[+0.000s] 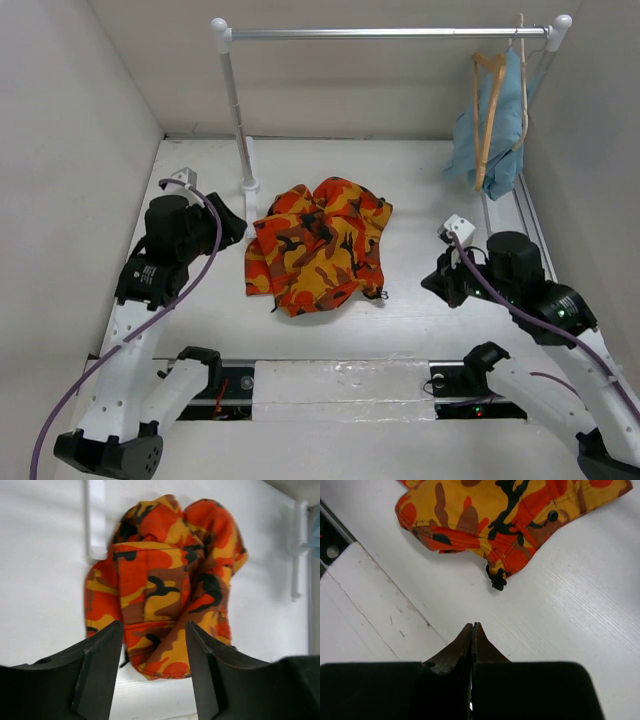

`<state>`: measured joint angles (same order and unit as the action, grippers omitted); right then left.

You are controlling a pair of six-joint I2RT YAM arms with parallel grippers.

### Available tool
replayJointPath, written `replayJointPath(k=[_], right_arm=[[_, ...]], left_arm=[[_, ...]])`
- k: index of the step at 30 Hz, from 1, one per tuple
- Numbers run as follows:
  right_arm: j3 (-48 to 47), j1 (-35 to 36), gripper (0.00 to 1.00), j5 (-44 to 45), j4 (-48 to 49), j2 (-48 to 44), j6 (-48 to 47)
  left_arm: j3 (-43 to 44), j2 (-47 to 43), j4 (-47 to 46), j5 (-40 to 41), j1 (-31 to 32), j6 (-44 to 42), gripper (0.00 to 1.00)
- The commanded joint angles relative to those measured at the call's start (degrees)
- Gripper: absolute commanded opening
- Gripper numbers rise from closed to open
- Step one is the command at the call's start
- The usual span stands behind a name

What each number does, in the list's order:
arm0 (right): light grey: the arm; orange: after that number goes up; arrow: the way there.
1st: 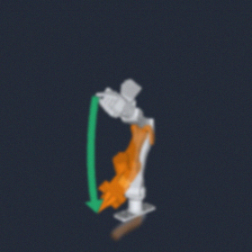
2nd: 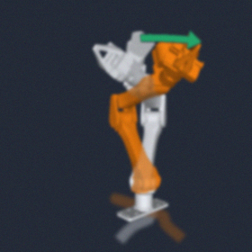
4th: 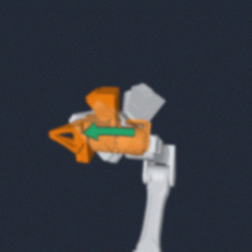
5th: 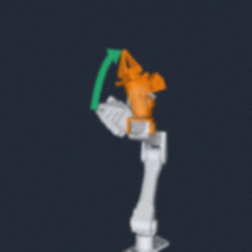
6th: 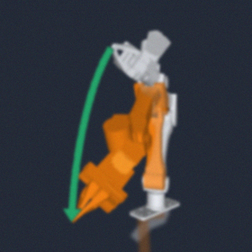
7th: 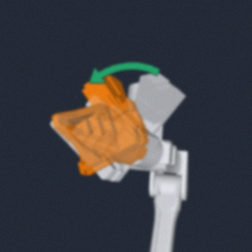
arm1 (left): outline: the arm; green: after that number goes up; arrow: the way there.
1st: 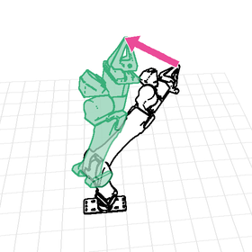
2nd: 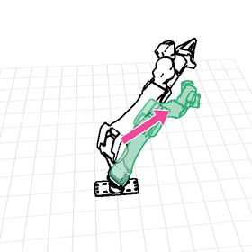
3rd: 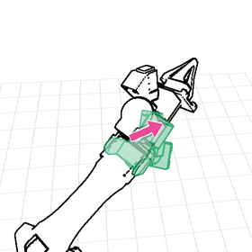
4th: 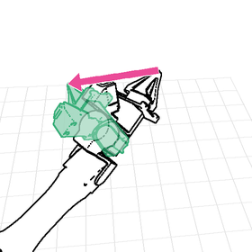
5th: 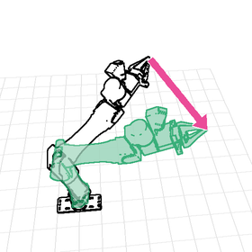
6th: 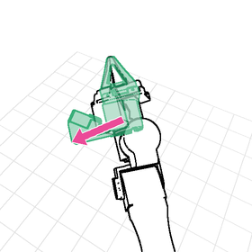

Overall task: Place the trousers on the hanger
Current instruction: Flatten out the trousers at the center of the board.

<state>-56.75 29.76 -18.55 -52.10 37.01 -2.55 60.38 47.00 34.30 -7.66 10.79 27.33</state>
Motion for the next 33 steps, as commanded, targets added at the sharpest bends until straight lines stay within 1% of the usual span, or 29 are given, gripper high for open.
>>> replayJointPath(k=[1,2,3,4,5,6,7,8,9,11,12,13,15,16,17,19,20,22,25,26,28,29,31,32,33], right_arm=[[2.16,0.56,0.03,1.13,4.98,2.96,0.7],[2.61,0.56,0.09,1.84,4.9,3.93,0.61],[2.96,0.56,0.25,2.37,4.72,5.07,0.18],[3.4,0.56,0.38,2.55,4.55,7.26,-0.44],[4.53,0.56,0.48,2.46,4.81,8.41,-0.7],[5.41,0.56,0.64,2.2,5.16,9.29,-0.71],[6.38,0.56,0.68,1.5,5.77,11.48,-0.97],[8.39,0.56,0.7,1.49,7.43,12.54,-1.06],[9.63,1.09,0.71,1.67,8.84,13.43,-1.06],[10.61,1.09,0.71,1.06,11.39,17.1,-0.62],[10.43,1.7,0.72,1.06,12.36,18.26,-0.18],[10.61,2.23,0.72,1.49,13.59,19.49,0.43],[10.61,3.9,0.73,2.2,16.67,23.6,1.05],[10.26,5.38,0.73,2.89,18.42,26.41,1.31],[10.26,6.09,0.73,3.42,19.48,26.44,1.4],[10.0,6.63,0.74,4.65,21.41,30.47,1.49],[10.08,7.15,0.74,4.92,23.68,31.88,1.23],[10.34,7.16,0.75,5.27,26.07,36.08,0.79],[9.56,7.16,0.73,7.2,28.88,41.71,0.09],[9.38,7.16,0.72,8.16,30.46,42.78,0.09],[9.38,7.16,0.66,9.84,32.57,44.36,0.35],[9.38,7.16,0.65,10.11,34.32,45.59,0.35],[8.85,8.21,0.59,10.28,35.39,47.0,0.44],[8.42,8.21,0.41,10.54,36.09,48.05,0.35],[8.06,8.21,0.29,10.72,36.19,48.41,0.26]], left_arm=[[0.9,1.86,1.73,6.85,-0.06,0.87,0.47],[-0.6,1.95,2.25,7.04,-0.06,1.66,0.43],[-2.62,1.52,2.26,6.44,-0.06,2.54,0.34],[-7.77,0.64,2.08,5.56,-0.06,4.64,0.27],[-10.52,-0.15,1.04,4.77,-0.06,5.7,0.2],[-13.16,-1.03,0.16,2.5,-0.06,6.76,0.16],[-18.75,-2.86,-1.5,0.91,-0.06,9.55,0.13],[-19.07,-3.14,-3.61,-0.76,-0.06,9.67,0.13],[-18.46,-2.71,-4.07,-0.52,-0.06,10.02,0.2],[-18.98,-0.78,-5.73,-0.78,-0.06,11.42,0.28],[-19.16,0.53,-5.83,-1.47,-0.06,11.69,0.37],[-20.73,3.07,-6.44,-2.87,-0.06,12.04,0.4],[-23.8,5.02,-11.78,-7.69,-0.06,13.36,0.43],[-26.95,6.51,-15.37,-8.94,-0.06,14.49,0.43],[-27.94,7.13,-16.36,-8.95,-0.06,14.5,0.43],[-29.78,8.27,-17.86,-7.81,-0.06,15.29,0.44],[-30.49,8.8,-20.31,-7.81,-0.06,15.47,0.46],[-32.07,11.77,-23.13,-10.26,-0.06,16.0,0.51],[-33.39,16.7,-27.96,-11.58,-0.06,15.82,0.54],[-33.92,17.5,-31.02,-12.2,-0.06,15.91,0.54],[-34.71,20.13,-33.59,-14.13,0.46,16.87,0.55],[-34.72,20.75,-36.21,-14.4,2.03,17.31,0.55],[-33.93,22.85,-37.73,-14.14,4.32,18.37,0.55],[-33.66,23.48,-38.6,-13.35,6.94,19.5,0.52],[-33.31,24.88,-39.13,-12.74,7.75,20.21,0.4]])
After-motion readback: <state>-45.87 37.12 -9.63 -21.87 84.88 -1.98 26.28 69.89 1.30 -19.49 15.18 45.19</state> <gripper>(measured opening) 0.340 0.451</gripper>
